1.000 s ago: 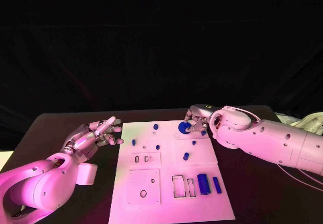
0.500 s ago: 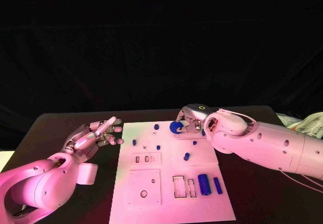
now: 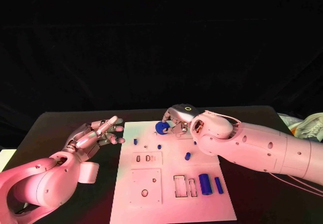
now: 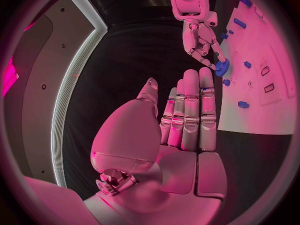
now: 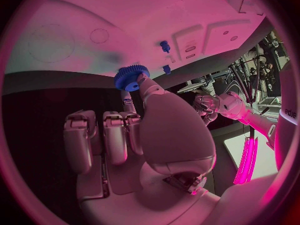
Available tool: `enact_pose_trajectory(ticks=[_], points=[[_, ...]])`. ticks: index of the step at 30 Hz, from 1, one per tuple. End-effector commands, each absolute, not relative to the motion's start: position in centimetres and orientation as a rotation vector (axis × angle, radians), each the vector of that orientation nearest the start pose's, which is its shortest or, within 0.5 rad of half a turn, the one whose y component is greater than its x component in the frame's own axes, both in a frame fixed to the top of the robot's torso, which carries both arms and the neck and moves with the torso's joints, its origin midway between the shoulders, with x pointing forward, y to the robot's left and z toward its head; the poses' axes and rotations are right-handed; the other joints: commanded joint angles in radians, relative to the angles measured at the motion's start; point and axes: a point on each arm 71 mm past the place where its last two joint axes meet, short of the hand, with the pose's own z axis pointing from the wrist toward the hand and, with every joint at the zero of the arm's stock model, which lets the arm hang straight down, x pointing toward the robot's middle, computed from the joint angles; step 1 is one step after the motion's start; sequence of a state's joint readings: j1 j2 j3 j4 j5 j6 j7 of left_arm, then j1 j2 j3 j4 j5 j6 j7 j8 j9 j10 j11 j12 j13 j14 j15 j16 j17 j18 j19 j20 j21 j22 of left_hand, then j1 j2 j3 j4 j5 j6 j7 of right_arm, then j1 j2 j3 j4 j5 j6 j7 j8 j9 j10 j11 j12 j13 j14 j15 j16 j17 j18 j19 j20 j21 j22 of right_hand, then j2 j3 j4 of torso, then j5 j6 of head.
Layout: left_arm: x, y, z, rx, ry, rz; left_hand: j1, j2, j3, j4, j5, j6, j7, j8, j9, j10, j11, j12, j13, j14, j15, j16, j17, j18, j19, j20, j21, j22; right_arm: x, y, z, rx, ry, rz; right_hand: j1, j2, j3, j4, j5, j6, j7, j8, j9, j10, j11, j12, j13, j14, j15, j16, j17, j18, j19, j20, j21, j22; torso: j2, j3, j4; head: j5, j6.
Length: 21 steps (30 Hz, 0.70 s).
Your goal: Assemble the parts on the task board
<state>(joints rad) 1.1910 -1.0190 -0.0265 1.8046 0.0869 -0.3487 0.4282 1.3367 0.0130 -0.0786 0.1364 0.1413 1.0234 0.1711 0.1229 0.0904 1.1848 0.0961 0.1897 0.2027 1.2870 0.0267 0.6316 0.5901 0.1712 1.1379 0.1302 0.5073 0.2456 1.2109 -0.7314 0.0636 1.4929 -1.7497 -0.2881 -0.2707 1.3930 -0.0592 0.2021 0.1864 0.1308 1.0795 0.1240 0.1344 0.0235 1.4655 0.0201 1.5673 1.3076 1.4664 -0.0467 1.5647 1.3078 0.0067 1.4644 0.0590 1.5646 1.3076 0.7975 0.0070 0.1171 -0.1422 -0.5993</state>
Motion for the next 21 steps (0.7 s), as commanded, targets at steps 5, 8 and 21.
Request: enact_pose_trajectory(ticks=[5, 8, 21], points=[[43.5, 21.1, -15.4, -1.189, 1.391, -1.682, 0.006, 0.003, 0.0, -0.006, 0.004, -0.006, 0.0, -0.006, 0.002, -0.006, 0.002, 0.002, 0.001, -0.008, -0.003, 0.005, 0.001, 0.009, -0.009, 0.0, 0.005, 0.001, 50.9, -14.2, -15.1, -0.335, 1.522, 0.454, -0.007, -0.003, 0.007, 0.0, 0.008, 0.055, -0.029, -0.002, 0.063, 0.105, -0.006, 0.003, 0.263, 0.103, -0.007, 0.004, 0.258, -0.007, 0.106, -0.004, 0.006, 0.263, 0.0, 0.0003, 0.0004, 0.001, -0.004], [43.5, 21.0, -15.4, -1.188, 1.393, -1.685, 0.006, 0.003, 0.0, -0.006, 0.002, -0.006, 0.001, -0.006, 0.002, -0.006, 0.002, 0.002, 0.001, -0.008, -0.003, 0.006, 0.002, 0.009, -0.009, 0.001, 0.006, 0.002, 51.1, -13.6, -15.6, -0.341, 1.536, 0.453, -0.012, -0.005, 0.008, 0.001, 0.008, 0.054, -0.027, -0.005, 0.063, 0.105, -0.004, 0.003, 0.263, 0.103, -0.006, 0.003, 0.256, -0.007, 0.106, -0.003, 0.006, 0.263, 0.0, 0.0001, -0.0003, 0.003, -0.005], [43.5, 20.9, -15.4, -1.188, 1.394, -1.686, 0.006, 0.003, 0.0, -0.006, 0.002, -0.006, 0.001, -0.006, 0.002, -0.006, 0.002, 0.002, 0.001, -0.008, -0.003, 0.006, 0.002, 0.009, -0.009, 0.001, 0.006, 0.002, 51.5, -12.7, -16.5, -0.349, 1.562, 0.446, -0.029, -0.015, 0.006, 0.0, 0.002, 0.047, -0.023, -0.015, 0.061, 0.105, -0.001, 0.003, 0.263, 0.101, -0.003, 0.0, 0.248, -0.007, 0.106, -0.001, 0.006, 0.263, 0.0, 0.0012, -0.0018, 0.006, -0.007]])
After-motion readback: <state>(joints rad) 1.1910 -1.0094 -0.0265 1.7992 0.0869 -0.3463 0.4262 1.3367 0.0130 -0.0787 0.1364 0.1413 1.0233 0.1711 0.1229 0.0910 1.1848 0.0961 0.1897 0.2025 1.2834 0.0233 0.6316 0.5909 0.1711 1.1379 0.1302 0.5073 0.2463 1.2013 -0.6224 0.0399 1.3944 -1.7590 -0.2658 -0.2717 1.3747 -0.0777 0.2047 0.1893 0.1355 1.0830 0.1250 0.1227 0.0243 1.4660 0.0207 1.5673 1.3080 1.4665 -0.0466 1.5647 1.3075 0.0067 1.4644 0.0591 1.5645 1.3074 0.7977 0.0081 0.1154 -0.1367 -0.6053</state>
